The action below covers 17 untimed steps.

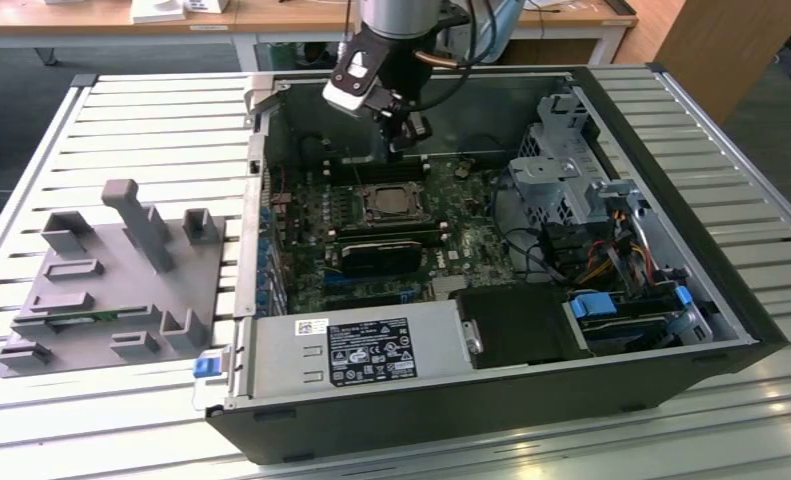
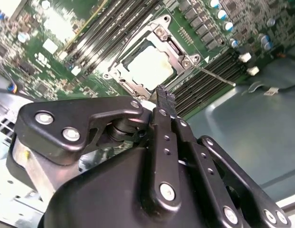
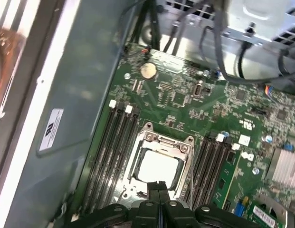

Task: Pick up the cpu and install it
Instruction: 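Install the first cpu locking lever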

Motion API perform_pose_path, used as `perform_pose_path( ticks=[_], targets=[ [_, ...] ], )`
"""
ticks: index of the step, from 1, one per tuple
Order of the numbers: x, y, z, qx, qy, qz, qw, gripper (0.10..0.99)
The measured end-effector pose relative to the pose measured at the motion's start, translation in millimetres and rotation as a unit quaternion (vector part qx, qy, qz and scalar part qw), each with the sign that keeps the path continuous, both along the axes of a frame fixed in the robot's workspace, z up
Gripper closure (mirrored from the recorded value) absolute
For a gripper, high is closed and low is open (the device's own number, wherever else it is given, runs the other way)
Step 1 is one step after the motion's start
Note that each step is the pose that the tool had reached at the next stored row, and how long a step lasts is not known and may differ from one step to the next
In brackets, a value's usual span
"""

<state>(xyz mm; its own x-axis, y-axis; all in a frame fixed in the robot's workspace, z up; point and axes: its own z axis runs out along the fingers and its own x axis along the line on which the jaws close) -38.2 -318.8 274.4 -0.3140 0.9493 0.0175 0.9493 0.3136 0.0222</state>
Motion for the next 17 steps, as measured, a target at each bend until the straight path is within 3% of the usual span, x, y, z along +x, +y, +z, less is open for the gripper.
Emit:
perform_pose_path(
  ticks=[4, 8, 12, 17],
  targets=[
    [0.0, 0.0, -0.5, 0.0000, 0.0000, 0.036, 0.9994, 0.980],
    [0.0, 0.0, -0.9, 0.0000, 0.0000, 0.073, 0.9974, 0.980],
    [0.0, 0.0, -1.3, 0.0000, 0.0000, 0.108, 0.9941, 0.980],
    [0.0, 0.0, -1.4, 0.0000, 0.0000, 0.151, 0.9885, 0.980]
  ],
)
